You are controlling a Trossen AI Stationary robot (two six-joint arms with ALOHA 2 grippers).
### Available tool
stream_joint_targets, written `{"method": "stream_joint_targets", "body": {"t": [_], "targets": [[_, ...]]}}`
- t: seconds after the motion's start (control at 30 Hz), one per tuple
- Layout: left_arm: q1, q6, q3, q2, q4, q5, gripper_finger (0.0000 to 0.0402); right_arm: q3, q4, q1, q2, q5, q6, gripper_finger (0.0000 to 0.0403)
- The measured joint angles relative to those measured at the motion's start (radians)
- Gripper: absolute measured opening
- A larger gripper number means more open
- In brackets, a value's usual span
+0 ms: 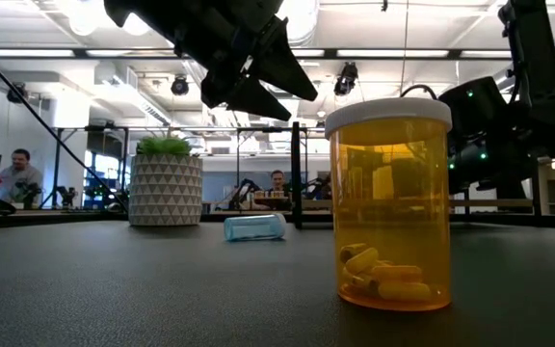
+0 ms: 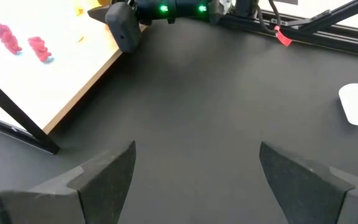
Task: Pick and place medicine bottles onto shelf by color
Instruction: Put the left orange pill bottle on the shelf aligned with the other orange pill bottle
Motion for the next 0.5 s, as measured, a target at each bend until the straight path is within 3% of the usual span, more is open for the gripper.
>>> {"method": "stream_joint_targets", "body": {"t": [0.3,0.5], "targets": [[0.006,-0.001,0.0,0.0,0.0,0.0,0.0327,0.002,-0.028,0.0,-0.001,0.002,0.002,0.0172],[0.007,-0.004,0.0,0.0,0.0,0.0,0.0327,0.001,-0.031,-0.012,-0.001,0.004,0.089,0.0186]]}}
